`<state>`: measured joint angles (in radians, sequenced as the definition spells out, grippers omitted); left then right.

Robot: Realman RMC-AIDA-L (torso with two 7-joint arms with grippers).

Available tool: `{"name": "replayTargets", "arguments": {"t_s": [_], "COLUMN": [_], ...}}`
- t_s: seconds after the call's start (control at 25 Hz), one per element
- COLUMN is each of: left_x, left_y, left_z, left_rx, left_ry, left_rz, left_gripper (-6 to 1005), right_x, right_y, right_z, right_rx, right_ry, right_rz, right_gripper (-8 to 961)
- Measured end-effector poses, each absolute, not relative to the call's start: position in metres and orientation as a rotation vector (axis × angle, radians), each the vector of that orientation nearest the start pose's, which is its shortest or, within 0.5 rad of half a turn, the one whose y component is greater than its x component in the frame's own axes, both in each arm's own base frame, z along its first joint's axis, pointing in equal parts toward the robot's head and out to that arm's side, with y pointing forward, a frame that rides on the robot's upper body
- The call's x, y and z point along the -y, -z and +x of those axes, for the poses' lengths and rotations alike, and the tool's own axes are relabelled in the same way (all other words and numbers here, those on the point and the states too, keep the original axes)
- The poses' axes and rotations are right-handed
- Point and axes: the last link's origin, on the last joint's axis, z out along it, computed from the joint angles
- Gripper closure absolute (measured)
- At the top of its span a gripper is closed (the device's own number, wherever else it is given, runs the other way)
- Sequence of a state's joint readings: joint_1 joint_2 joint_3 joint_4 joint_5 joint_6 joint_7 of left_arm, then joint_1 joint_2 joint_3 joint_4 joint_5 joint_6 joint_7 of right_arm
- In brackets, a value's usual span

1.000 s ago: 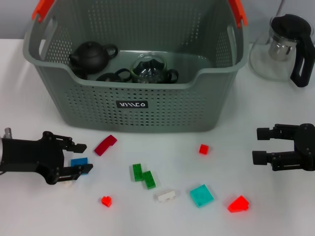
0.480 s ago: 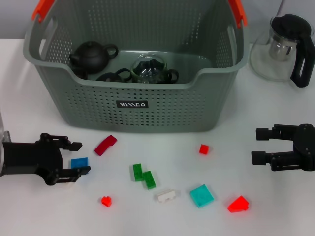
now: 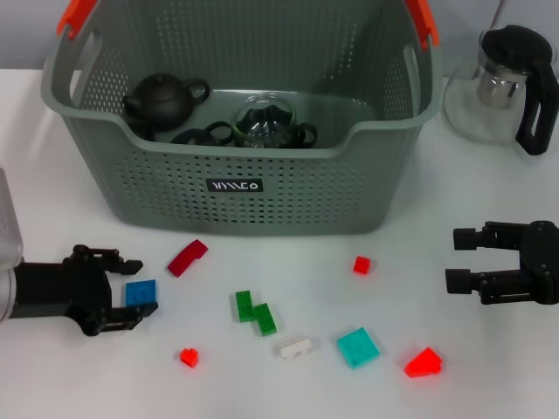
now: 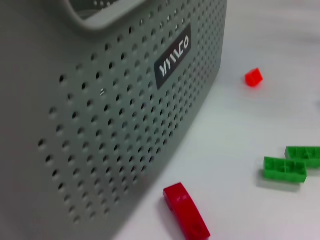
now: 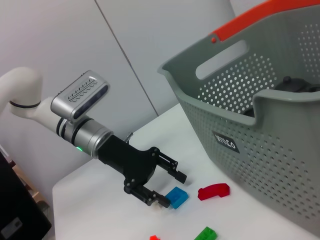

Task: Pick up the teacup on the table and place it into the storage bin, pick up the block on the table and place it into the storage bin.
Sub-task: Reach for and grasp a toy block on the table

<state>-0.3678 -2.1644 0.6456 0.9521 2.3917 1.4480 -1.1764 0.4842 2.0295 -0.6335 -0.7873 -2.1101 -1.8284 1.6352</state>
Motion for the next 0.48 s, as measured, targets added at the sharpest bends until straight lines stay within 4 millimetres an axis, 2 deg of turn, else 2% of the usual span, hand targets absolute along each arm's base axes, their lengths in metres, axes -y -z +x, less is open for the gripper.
{"name": "replayTargets", "arguments": {"t_s": [0.48], "left_x": [-0.2858], "left_y": [-0.0078], "left_z": [-0.338], "left_rx": [0.394], "left_ry": [-0.017], "left_rz": [-2.732], "left_gripper": [381], "right_x": [-0.2998], "right_y": [-0.0382], "right_z": [0.2702], "right_rx": [-0.895], "right_ry": [-0.68], "right_rz": [-2.861], "right_gripper": [39]}}
